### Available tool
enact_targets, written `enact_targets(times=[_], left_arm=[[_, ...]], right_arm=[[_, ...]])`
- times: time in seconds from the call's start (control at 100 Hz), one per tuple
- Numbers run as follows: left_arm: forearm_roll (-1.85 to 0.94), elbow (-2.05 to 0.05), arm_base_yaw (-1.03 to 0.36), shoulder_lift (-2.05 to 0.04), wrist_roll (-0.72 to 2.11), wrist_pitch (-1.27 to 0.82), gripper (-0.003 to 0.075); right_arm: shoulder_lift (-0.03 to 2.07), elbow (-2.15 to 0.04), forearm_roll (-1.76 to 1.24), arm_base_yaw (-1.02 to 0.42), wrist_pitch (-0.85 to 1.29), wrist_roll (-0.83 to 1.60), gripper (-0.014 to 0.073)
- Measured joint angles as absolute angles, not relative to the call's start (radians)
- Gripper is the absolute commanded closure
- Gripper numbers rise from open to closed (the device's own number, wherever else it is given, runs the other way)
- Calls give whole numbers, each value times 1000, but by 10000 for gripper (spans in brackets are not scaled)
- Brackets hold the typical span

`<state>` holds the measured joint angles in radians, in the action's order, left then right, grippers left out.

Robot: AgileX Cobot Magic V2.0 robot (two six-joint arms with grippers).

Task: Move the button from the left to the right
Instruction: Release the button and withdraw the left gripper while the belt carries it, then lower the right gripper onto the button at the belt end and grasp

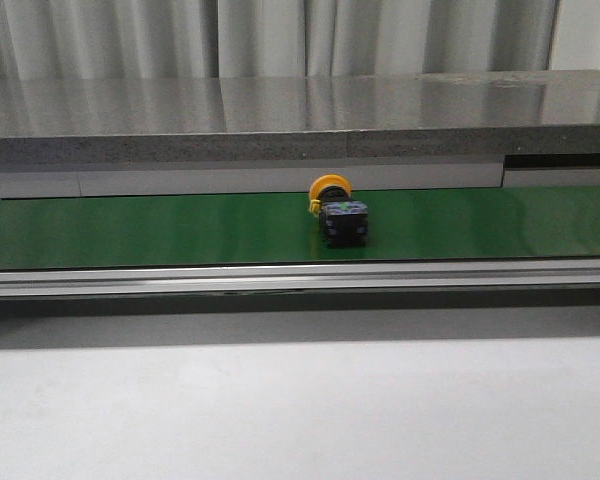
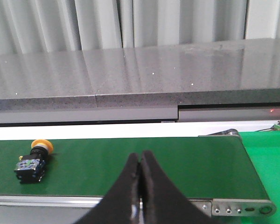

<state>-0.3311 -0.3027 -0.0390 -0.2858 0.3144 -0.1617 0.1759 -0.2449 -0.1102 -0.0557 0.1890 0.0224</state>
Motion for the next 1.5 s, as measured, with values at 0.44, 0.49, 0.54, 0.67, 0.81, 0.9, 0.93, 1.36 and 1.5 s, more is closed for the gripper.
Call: enact_targets(times=[0.44, 0.49, 0.54, 0.67, 0.81, 0.9, 0.93, 1.36, 1.5], left_arm=[[-331, -303, -39, -286, 314, -162, 741], [-331, -303, -39, -286, 314, -162, 741], [-331, -303, -39, -286, 314, -162, 741], [-331, -303, -39, -286, 314, -162, 741], [-331, -303, -39, -286, 314, -162, 741], [-331, -303, -39, -286, 314, -162, 741], [-331, -303, -39, -286, 314, -162, 741], [-331, -303, -39, -286, 314, -162, 741], [-331, -303, -39, -286, 314, -163, 741]], right_arm=[[673, -689, -110, -56, 658, 22, 662], [729, -736, -110, -56, 707, 22, 662], [780, -783, -110, -56, 740, 22, 662], [895, -851, -110, -56, 763, 22, 662], [985, -868, -114, -56, 761, 21, 658], [1031, -868, -116, -56, 759, 21, 625], [1045, -868, -116, -56, 759, 21, 590], [1099, -868, -116, -56, 755, 25, -53], [1126, -874, -116, -56, 751, 73, -40]])
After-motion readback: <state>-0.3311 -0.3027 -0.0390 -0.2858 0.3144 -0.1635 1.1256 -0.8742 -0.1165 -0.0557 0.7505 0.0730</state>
